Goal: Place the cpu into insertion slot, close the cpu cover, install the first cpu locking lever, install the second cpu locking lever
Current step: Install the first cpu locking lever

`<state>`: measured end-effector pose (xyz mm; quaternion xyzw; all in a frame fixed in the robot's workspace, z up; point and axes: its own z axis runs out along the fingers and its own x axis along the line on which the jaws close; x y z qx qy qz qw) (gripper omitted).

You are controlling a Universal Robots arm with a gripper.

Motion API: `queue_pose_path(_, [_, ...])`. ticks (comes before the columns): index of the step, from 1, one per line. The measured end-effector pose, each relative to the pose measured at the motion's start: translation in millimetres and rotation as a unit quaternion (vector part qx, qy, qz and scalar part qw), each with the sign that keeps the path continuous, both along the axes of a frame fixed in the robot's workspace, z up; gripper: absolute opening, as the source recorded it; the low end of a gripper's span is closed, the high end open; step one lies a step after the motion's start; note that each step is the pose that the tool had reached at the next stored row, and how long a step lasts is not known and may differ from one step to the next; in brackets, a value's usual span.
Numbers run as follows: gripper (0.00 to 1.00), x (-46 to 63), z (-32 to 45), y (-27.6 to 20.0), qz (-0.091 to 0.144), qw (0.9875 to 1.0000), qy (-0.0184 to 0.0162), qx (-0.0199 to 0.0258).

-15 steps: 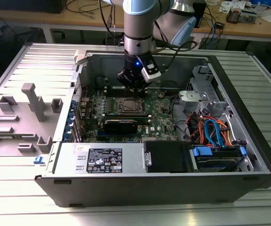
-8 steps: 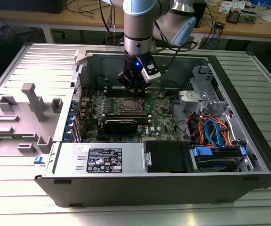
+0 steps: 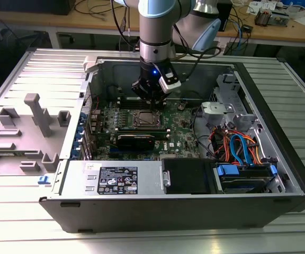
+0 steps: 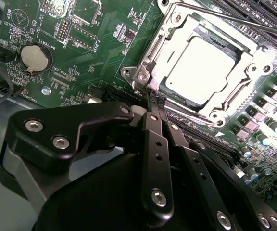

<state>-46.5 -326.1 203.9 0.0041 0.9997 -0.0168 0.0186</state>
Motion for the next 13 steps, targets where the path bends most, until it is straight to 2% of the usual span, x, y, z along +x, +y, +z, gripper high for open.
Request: queue_pose_path(13, [0.11,0.0,0.6,-1.4,0.000,1.0000,0.0000,-0.0001])
